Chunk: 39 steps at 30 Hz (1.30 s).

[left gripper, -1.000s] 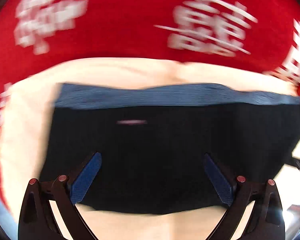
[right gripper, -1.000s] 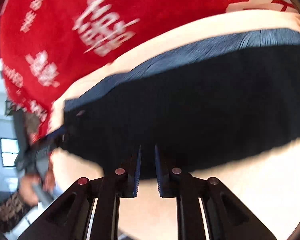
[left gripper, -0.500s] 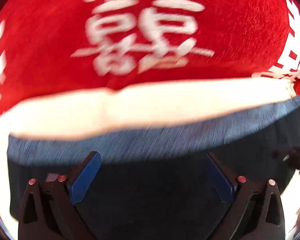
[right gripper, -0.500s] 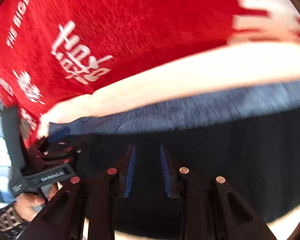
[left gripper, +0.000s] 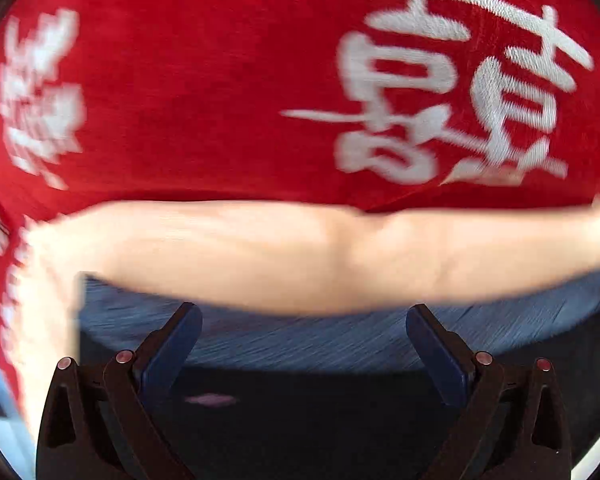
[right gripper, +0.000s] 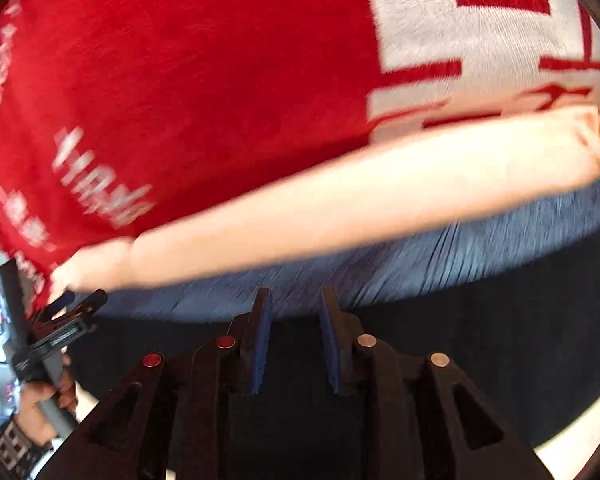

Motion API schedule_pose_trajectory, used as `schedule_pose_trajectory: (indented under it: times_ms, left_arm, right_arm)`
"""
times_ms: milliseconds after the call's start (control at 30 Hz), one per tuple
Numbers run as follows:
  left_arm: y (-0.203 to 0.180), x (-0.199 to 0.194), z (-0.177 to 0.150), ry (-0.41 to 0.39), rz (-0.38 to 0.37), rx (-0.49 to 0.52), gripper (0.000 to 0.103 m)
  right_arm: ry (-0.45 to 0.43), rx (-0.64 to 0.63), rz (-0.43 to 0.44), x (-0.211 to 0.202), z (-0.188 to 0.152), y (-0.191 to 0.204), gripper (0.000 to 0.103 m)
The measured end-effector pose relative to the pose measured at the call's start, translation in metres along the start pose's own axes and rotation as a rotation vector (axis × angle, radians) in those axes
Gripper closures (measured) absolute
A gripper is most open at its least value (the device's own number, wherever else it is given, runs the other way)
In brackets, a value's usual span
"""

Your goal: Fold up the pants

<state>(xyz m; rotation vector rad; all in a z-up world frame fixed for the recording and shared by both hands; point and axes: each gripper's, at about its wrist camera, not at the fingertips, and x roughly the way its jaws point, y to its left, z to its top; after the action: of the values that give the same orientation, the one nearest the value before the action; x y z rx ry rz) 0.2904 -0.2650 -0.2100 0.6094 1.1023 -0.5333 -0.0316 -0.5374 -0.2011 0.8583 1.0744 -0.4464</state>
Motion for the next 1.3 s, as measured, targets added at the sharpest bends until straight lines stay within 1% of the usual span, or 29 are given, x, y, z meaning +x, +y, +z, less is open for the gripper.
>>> schedule_pose_trajectory:
  times_ms: [33, 67, 100, 133, 167, 200, 267, 300, 333, 400, 467, 600, 633, 700, 767, 833, 867, 933, 967, 1033, 1067, 1100, 1133, 1167, 1200, 1233, 1267, 1300]
  left_arm:
    - [0.011, 0.0, -0.01, -0.004, 0.055, 0.025, 0.0]
    - [0.028, 0.008, -0.021, 0.013, 0.096, 0.037, 0.0]
    - [0.041, 0.02, -0.029, 0.049, 0.133, 0.046, 0.0]
    - [0.056, 0.03, -0.046, 0.097, 0.165, 0.047, 0.0]
    - [0.073, 0.028, -0.062, 0.063, 0.089, -0.008, 0.0]
    - [0.081, 0.019, -0.079, 0.054, 0.09, -0.043, 0.0]
    - [0.079, 0.016, -0.083, 0.109, 0.102, -0.045, 0.0]
    - [0.076, 0.012, -0.082, 0.127, 0.112, -0.039, 0.0]
    - [0.076, 0.007, -0.075, 0.139, 0.099, -0.031, 0.0]
    - [0.04, -0.016, -0.075, 0.144, 0.039, -0.015, 0.0]
    - [0.015, -0.033, -0.078, 0.136, -0.015, 0.02, 0.0]
    - [-0.052, -0.06, -0.084, 0.124, -0.128, 0.122, 0.0]
    - [-0.076, -0.065, -0.084, 0.116, -0.157, 0.155, 0.0]
    - [-0.11, -0.069, -0.082, 0.11, -0.199, 0.185, 0.0]
    - [-0.148, -0.072, -0.074, 0.09, -0.236, 0.192, 0.0]
    - [-0.181, -0.075, -0.064, 0.071, -0.268, 0.175, 0.0]
    - [-0.201, -0.077, -0.058, 0.061, -0.282, 0.16, 0.0]
    - [-0.236, -0.078, -0.048, 0.05, -0.288, 0.139, 0.0]
    - [-0.251, -0.074, -0.044, 0.047, -0.283, 0.135, 0.0]
    - [-0.28, -0.067, -0.037, 0.058, -0.249, 0.142, 0.0]
    - [-0.284, -0.058, -0.055, 0.072, -0.233, 0.145, 0.0]
    - [-0.29, -0.051, -0.058, 0.086, -0.208, 0.145, 0.0]
    - [-0.286, -0.051, -0.064, 0.07, -0.207, 0.131, 0.0]
    - [-0.282, -0.052, -0.065, 0.051, -0.21, 0.12, 0.0]
    - [-0.289, -0.051, -0.066, 0.045, -0.211, 0.126, 0.0]
    - [-0.292, -0.051, -0.069, 0.035, -0.212, 0.136, 0.0]
    - [-0.294, -0.05, -0.08, 0.031, -0.213, 0.143, 0.0]
    - [-0.289, -0.053, -0.083, 0.027, -0.214, 0.147, 0.0]
  right_arm:
    - [0.011, -0.028, 0.01, -0.002, -0.013, 0.009, 0.071]
    - [0.024, -0.059, 0.002, 0.0, -0.026, 0.016, 0.062]
    - [0.04, -0.086, -0.017, 0.004, -0.038, 0.022, 0.05]
    - [0.076, -0.118, -0.052, 0.014, -0.055, 0.027, 0.049]
    - [0.073, -0.14, -0.071, 0.018, -0.065, 0.03, 0.049]
    - [0.022, -0.174, -0.087, 0.01, -0.075, 0.036, 0.047]
    - [0.055, -0.176, -0.087, 0.006, -0.085, 0.04, 0.047]
    - [0.053, -0.164, -0.079, -0.001, -0.09, 0.038, 0.047]
    - [0.058, -0.139, -0.06, -0.009, -0.096, 0.035, 0.047]
    - [0.06, -0.103, -0.038, -0.022, -0.104, 0.031, 0.047]
    - [0.057, -0.055, -0.02, -0.037, -0.108, 0.013, 0.046]
    - [0.036, 0.063, -0.015, -0.059, -0.118, -0.015, 0.046]
    - [0.022, 0.09, -0.027, -0.064, -0.119, -0.027, 0.046]
    - [-0.03, 0.165, -0.063, -0.077, -0.115, -0.056, 0.046]
    - [-0.083, 0.26, -0.099, -0.091, -0.108, -0.091, 0.047]
    - [-0.142, 0.36, -0.178, -0.105, -0.101, -0.13, 0.046]
    - [-0.179, 0.42, -0.223, -0.112, -0.095, -0.155, 0.046]
    - [-0.217, 0.498, -0.246, -0.118, -0.088, -0.186, 0.046]
    - [-0.239, 0.545, -0.242, -0.12, -0.082, -0.206, 0.046]
    - [-0.265, 0.576, -0.229, -0.118, -0.073, -0.224, 0.046]
    - [-0.27, 0.58, -0.222, -0.115, -0.066, -0.232, 0.047]
    - [-0.265, 0.573, -0.213, -0.111, -0.06, -0.236, 0.056]
    - [-0.259, 0.557, -0.197, -0.109, -0.055, -0.238, 0.071]
    - [-0.25, 0.534, -0.205, -0.11, -0.051, -0.235, 0.083]
    - [-0.258, 0.512, -0.203, -0.113, -0.05, -0.228, 0.086]
    - [-0.279, 0.473, -0.203, -0.12, -0.049, -0.222, 0.086]
    - [-0.3, 0.419, -0.208, -0.127, -0.048, -0.213, 0.086]
    - [-0.31, 0.368, -0.22, -0.131, -0.048, -0.206, 0.086]
